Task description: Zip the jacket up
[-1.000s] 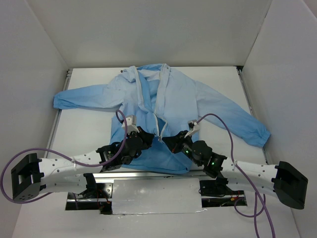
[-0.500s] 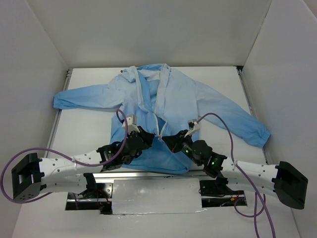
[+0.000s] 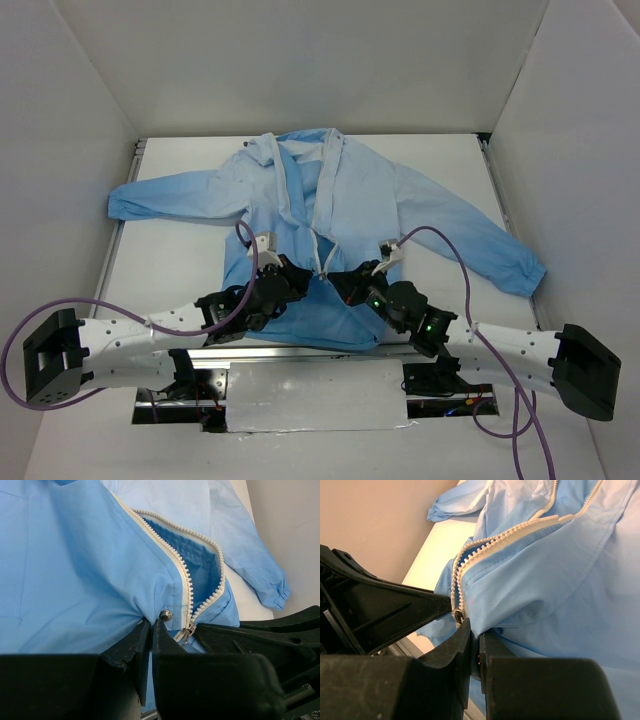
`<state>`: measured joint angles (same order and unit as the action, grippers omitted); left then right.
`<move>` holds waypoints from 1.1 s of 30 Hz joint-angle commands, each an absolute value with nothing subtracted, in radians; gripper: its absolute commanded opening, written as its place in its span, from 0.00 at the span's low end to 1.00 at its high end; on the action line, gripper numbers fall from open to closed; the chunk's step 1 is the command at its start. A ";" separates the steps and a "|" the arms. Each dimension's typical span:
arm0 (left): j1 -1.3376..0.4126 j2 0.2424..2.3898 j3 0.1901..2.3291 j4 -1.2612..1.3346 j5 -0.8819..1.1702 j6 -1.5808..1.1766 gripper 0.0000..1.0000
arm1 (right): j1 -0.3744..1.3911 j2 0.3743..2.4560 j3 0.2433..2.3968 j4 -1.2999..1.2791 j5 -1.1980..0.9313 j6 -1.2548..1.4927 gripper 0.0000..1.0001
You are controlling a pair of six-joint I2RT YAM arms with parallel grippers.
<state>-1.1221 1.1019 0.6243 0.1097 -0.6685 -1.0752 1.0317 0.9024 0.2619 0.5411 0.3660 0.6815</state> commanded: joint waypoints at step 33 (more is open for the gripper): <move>-1.126 1.078 0.693 0.104 -0.726 -1.029 0.00 | 1.042 0.811 0.232 0.583 0.327 0.698 0.00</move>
<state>-1.1225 1.0775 0.6510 0.0704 -0.7025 -1.0454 1.0317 0.8192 0.2211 0.5373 0.3168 0.6926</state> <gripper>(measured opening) 0.160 0.127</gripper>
